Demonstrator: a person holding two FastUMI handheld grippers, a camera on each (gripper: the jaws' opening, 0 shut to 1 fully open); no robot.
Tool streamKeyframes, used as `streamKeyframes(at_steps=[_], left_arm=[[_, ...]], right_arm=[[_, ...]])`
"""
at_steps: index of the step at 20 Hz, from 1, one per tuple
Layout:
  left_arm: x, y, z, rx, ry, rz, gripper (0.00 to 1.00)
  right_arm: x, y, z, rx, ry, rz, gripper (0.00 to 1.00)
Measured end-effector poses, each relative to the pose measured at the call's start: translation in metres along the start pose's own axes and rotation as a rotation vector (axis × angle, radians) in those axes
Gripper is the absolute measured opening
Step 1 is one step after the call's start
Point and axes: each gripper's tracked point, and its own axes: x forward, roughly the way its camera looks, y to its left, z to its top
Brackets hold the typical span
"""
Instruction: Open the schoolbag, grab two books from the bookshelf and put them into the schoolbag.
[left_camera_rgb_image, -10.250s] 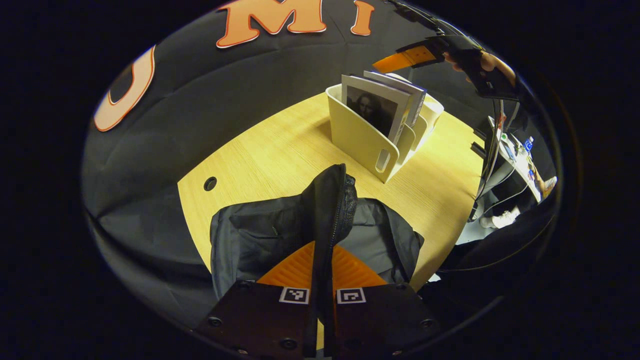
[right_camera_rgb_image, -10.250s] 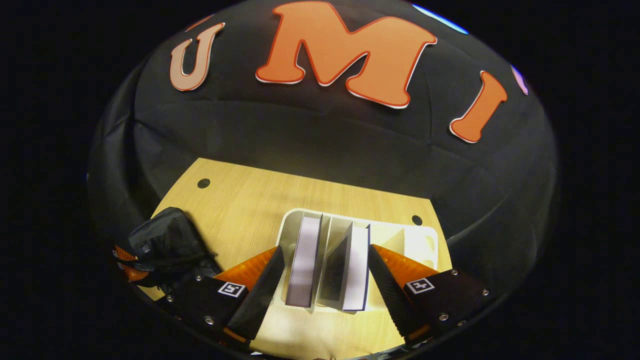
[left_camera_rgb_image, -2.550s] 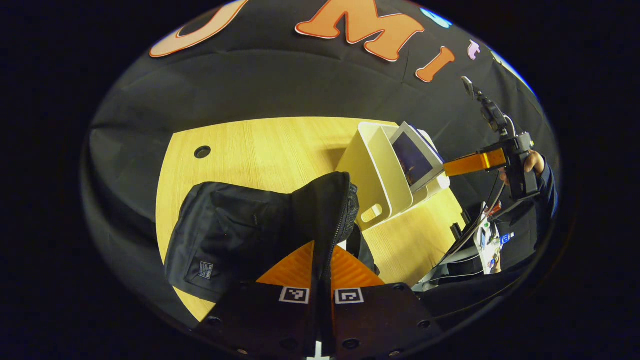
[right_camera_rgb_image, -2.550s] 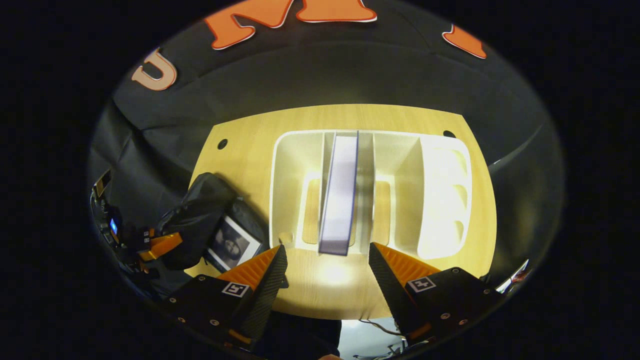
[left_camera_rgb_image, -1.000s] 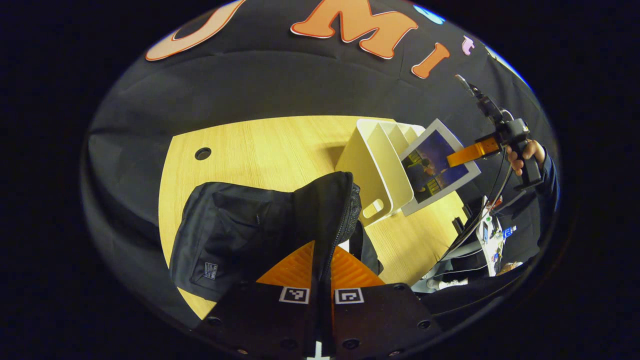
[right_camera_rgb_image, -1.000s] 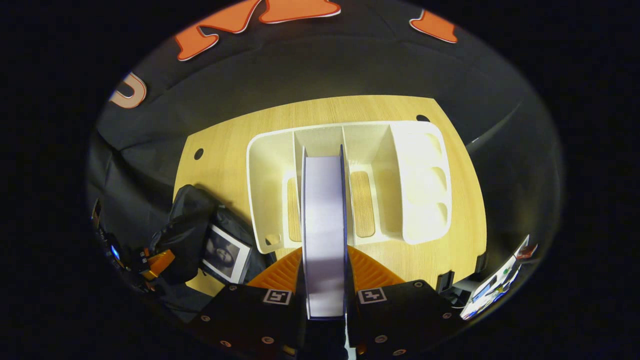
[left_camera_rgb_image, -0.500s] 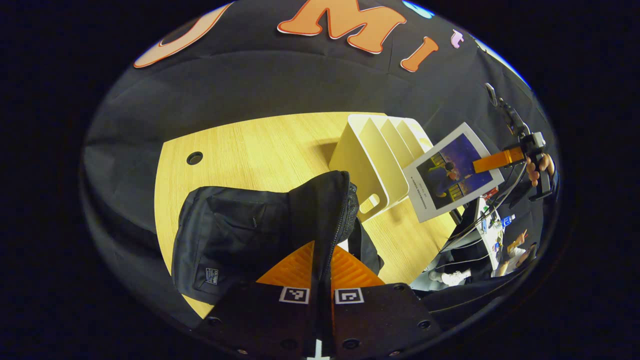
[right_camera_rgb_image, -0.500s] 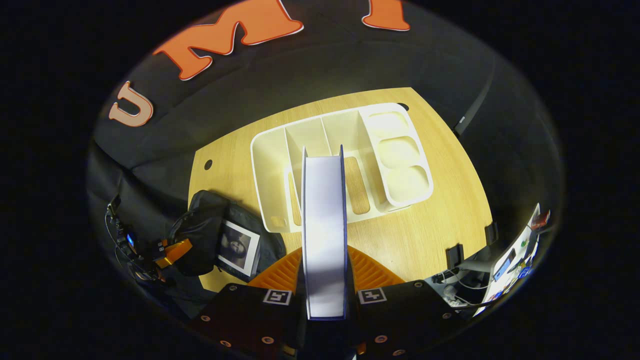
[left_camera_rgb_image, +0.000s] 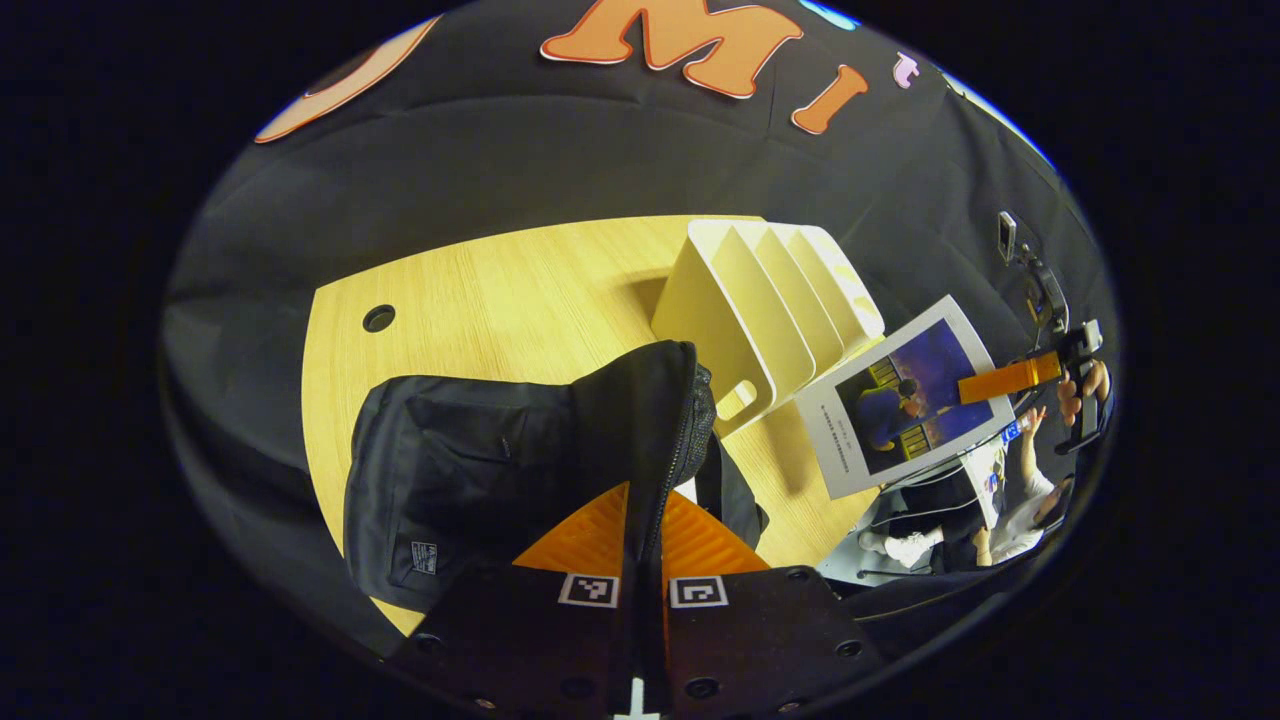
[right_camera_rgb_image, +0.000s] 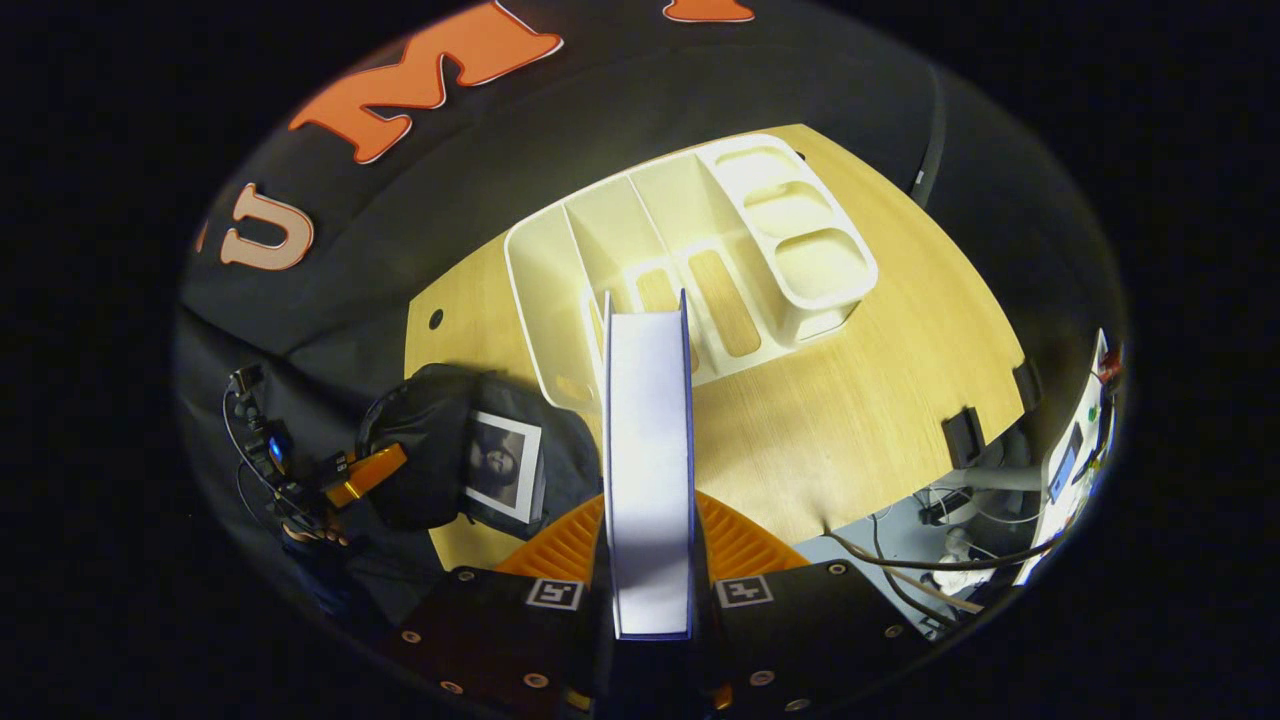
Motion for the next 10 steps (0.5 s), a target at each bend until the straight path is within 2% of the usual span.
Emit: streamKeyframes(at_steps=[6, 8, 10], left_arm=[[0.001, 0.003, -0.001, 0.033, 0.010, -0.009, 0.05], [0.000, 0.004, 0.000, 0.041, 0.008, -0.011, 0.05], [0.000, 0.003, 0.002, 0.044, 0.008, -0.014, 0.05]], right_arm=[[-0.001, 0.013, -0.029, 0.081, -0.016, 0.092, 0.33], [0.001, 0.019, -0.040, 0.072, -0.022, 0.112, 0.33], [-0.001, 0.039, -0.048, 0.079, -0.031, 0.174, 0.32]])
